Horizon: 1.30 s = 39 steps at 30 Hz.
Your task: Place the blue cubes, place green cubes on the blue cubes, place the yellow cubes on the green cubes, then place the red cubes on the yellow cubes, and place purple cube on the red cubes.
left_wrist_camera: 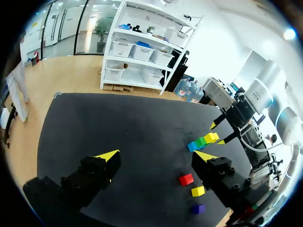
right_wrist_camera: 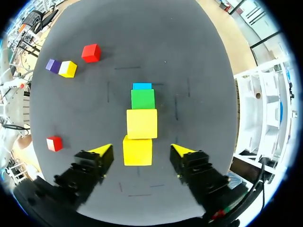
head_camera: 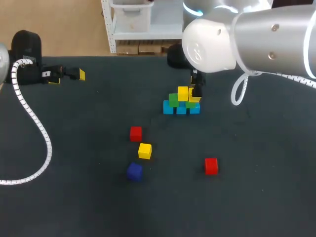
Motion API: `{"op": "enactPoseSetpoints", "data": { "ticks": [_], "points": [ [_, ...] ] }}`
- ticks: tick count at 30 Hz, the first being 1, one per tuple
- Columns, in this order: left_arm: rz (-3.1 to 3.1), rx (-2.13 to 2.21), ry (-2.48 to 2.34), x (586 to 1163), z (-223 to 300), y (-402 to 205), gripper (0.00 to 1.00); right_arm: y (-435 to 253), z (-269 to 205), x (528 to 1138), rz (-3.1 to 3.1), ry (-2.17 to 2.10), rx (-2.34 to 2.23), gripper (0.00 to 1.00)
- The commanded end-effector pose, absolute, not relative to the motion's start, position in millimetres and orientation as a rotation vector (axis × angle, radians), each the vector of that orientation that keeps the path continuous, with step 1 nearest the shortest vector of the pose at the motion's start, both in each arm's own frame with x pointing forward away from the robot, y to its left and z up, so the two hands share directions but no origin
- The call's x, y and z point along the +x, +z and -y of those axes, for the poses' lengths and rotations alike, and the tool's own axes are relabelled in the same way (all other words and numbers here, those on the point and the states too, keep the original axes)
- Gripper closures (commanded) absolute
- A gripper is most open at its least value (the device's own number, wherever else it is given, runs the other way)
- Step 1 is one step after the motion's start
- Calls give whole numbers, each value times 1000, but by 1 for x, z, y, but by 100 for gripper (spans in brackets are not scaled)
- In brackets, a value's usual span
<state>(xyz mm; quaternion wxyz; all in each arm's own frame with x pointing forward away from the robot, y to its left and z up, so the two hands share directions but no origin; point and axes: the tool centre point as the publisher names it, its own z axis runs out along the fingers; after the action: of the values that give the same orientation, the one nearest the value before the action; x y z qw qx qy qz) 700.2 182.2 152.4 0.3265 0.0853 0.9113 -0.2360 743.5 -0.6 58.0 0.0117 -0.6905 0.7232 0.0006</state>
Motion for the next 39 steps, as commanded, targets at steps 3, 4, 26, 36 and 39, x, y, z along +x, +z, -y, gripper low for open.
{"op": "enactPoseSetpoints", "data": {
  "ticks": [3,4,26,36,39],
  "points": [
    [-2379,229,-631,700,-184,151,0,58,1,742,-2244,5,-2155,57],
    [-2379,229,-631,700,-184,151,0,58,1,742,-2243,5,-2157,58],
    [-2379,229,-631,700,-184,151,0,59,-2,742,-2250,17,-2146,61],
    [-2379,229,-631,700,-184,151,0,58,-3,742,-2252,17,-2148,62],
    [-2379,229,-631,700,-184,151,0,58,-3,743,-2253,19,-2146,62]
  ]
}}
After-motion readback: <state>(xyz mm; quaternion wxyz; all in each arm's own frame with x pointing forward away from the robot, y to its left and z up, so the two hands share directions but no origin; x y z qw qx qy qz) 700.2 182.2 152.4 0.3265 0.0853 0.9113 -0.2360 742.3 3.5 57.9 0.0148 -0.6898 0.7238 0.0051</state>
